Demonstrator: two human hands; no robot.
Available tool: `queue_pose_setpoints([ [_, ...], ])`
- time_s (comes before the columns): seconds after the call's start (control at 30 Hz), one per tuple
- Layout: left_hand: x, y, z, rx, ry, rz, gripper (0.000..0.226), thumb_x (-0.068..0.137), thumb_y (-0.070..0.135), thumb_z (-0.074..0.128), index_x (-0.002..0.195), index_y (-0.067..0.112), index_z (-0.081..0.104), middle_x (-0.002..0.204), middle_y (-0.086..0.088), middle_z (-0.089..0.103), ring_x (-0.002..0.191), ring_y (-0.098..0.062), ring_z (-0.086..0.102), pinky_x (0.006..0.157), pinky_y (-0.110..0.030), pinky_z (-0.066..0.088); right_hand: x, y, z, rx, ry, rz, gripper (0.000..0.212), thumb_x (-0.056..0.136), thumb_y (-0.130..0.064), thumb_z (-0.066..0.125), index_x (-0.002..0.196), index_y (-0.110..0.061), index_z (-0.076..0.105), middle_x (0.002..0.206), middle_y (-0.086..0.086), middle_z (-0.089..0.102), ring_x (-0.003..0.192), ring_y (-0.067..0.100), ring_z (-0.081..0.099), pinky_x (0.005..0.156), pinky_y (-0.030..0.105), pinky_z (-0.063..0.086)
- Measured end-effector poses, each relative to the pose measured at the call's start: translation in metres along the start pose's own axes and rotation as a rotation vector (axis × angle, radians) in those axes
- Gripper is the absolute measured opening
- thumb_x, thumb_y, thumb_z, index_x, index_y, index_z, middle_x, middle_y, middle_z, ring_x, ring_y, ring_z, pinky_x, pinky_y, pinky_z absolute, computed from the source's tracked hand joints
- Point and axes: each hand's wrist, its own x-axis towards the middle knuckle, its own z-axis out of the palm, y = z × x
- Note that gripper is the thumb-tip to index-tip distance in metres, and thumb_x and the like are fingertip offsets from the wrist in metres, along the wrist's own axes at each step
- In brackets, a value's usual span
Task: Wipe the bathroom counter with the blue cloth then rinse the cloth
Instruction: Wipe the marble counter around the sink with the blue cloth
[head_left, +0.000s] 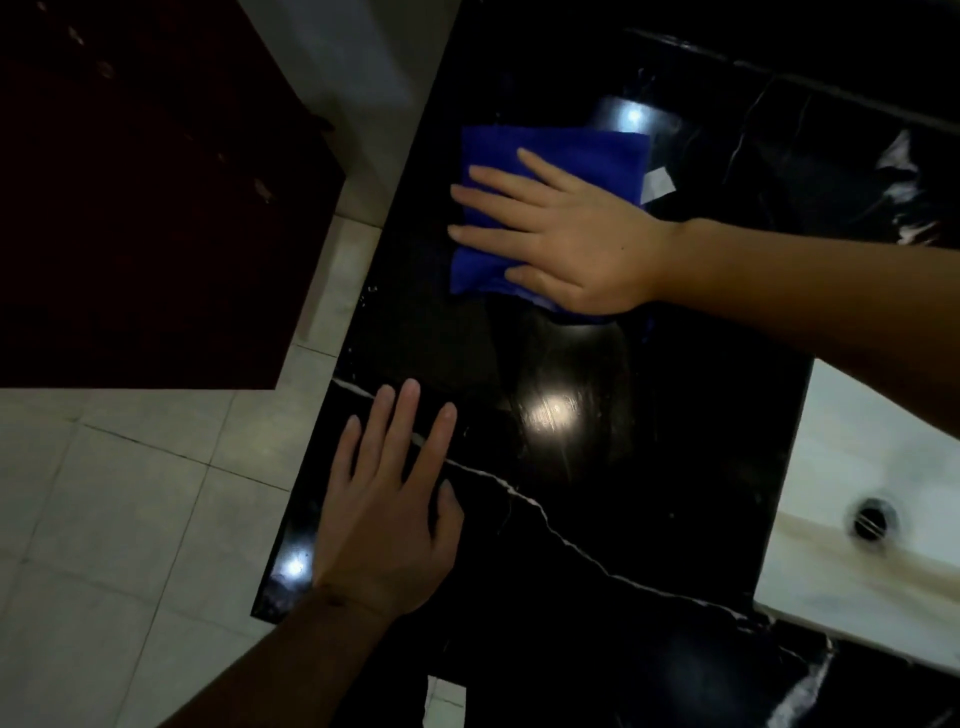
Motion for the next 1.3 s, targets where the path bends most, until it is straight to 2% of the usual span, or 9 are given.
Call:
queue_pose_setpoints([
  [0.2, -0.001, 0.000, 0.002, -0.001, 0.038, 0.001, 0.068, 0.093, 0.036, 0.040, 0.158, 0.019, 0.031, 0.168, -0.015, 0.020, 0.157, -0.030, 0.013, 0.125, -0.052, 0.015, -0.025, -0.023, 0.006, 0.010, -0.015, -0.041, 0.058, 0.105, -0.039, 0.027, 0.161, -0.023, 0.020, 0.170, 0.007, 0.009, 0.157, 0.027, 0.000, 0.126, 0.053, -0.002],
  [0.73, -0.001, -0.003, 0.006, -0.010, 0.096, 0.016, 0.067, 0.094, 0.037, 0.036, 0.159, 0.020, 0.029, 0.168, -0.014, 0.018, 0.157, -0.030, 0.014, 0.126, -0.050, 0.012, -0.109, -0.121, 0.027, 0.057, -0.072, -0.087, 0.058, 0.105, -0.042, 0.031, 0.160, -0.024, 0.022, 0.169, 0.008, 0.011, 0.157, 0.029, -0.002, 0.125, 0.056, -0.001],
  [0.9, -0.001, -0.001, 0.006, -0.001, 0.112, 0.015, 0.067, 0.093, 0.036, 0.037, 0.158, 0.019, 0.032, 0.167, -0.015, 0.021, 0.156, -0.030, 0.016, 0.125, -0.051, 0.016, -0.128, -0.150, 0.036, 0.099, -0.058, -0.064, 0.059, 0.105, -0.042, 0.034, 0.160, -0.024, 0.022, 0.169, 0.007, 0.013, 0.157, 0.029, -0.001, 0.125, 0.056, 0.002],
  [1.1, -0.002, -0.003, 0.008, 0.012, 0.125, 0.025, 0.068, 0.093, 0.036, 0.038, 0.158, 0.018, 0.032, 0.168, -0.014, 0.021, 0.157, -0.028, 0.015, 0.125, -0.052, 0.017, -0.145, -0.200, 0.049, 0.153, 0.027, 0.210, 0.060, 0.102, -0.041, 0.040, 0.158, -0.024, 0.029, 0.168, 0.009, 0.020, 0.156, 0.030, 0.009, 0.126, 0.054, 0.002],
  [1.3, -0.002, -0.001, 0.007, 0.017, 0.139, 0.033, 0.067, 0.093, 0.037, 0.037, 0.157, 0.018, 0.033, 0.167, -0.016, 0.022, 0.157, -0.028, 0.014, 0.125, -0.051, 0.017, -0.133, -0.260, 0.055, 0.234, 0.138, 0.687, 0.064, 0.096, -0.041, 0.048, 0.157, -0.027, 0.033, 0.167, 0.002, 0.023, 0.156, 0.025, 0.014, 0.125, 0.056, 0.010],
])
